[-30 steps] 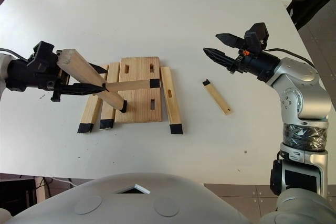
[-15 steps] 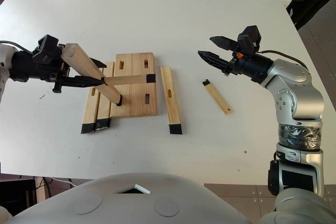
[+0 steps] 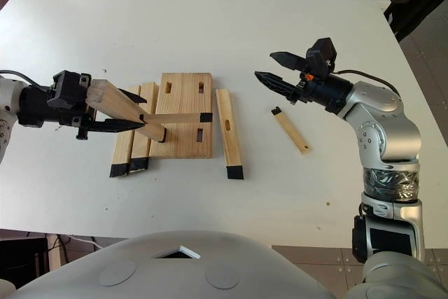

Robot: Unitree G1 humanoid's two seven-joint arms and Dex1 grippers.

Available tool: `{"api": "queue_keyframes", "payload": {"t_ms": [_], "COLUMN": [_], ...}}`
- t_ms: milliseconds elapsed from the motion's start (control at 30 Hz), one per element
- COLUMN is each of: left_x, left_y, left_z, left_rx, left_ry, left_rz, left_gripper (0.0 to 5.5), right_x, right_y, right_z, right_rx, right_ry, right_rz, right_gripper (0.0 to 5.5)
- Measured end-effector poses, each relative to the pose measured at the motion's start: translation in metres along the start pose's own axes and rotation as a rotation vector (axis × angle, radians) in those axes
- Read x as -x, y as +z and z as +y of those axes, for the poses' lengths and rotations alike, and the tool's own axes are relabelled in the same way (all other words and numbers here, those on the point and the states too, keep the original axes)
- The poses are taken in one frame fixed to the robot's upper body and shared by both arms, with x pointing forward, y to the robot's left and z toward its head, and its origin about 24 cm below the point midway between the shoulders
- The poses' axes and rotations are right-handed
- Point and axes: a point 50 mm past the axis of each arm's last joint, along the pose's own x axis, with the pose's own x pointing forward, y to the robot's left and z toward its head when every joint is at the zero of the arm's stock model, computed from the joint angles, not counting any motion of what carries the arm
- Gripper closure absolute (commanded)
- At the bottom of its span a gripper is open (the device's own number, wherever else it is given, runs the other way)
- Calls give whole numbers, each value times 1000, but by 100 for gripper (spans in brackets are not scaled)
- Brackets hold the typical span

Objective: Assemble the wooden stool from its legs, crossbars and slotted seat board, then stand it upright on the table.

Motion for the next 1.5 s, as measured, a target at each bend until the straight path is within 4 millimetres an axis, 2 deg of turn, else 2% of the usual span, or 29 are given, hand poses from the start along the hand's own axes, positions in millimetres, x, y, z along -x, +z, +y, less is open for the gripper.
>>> {"api": "queue_keyframes", "payload": {"t_ms": [267,600,867,1033,1067,1100,1200,1233,1400,1500], "left_x": [-2,-6,-11,-15,-17,-17,-19,-19,-2,8], "left_y": [-3,-10,-10,-16,-17,-17,-53,-52,-17,-20], "left_z": [1,-9,1,4,5,5,-6,-7,-8,-25], "left_rx": [-7,-32,-28,0,12,20,227,231,139,180], "left_ry": [1,8,-15,31,51,68,131,137,207,194], "left_rz": [-19,-10,-15,-52,-65,-70,39,41,39,94], "left_gripper": [347,347,347,347,310,300,256,234,234,234], "right_x": [-5,-11,-13,-13,-13,-12,-8,-6,-1,3], "right_y": [-4,-9,-11,-11,-11,-11,-9,-8,-9,-14], "right_z": [2,10,12,12,12,12,9,8,6,6], "right_rx": [-22,-44,-48,-49,-49,-48,-46,-43,-50,-65], "right_ry": [10,16,11,13,11,8,-13,-22,-55,-77], "right_rz": [-12,-26,-25,-23,-24,-24,-30,-33,-40,-36], "right_gripper": [231,231,231,231,231,231,231,231,231,231]}}
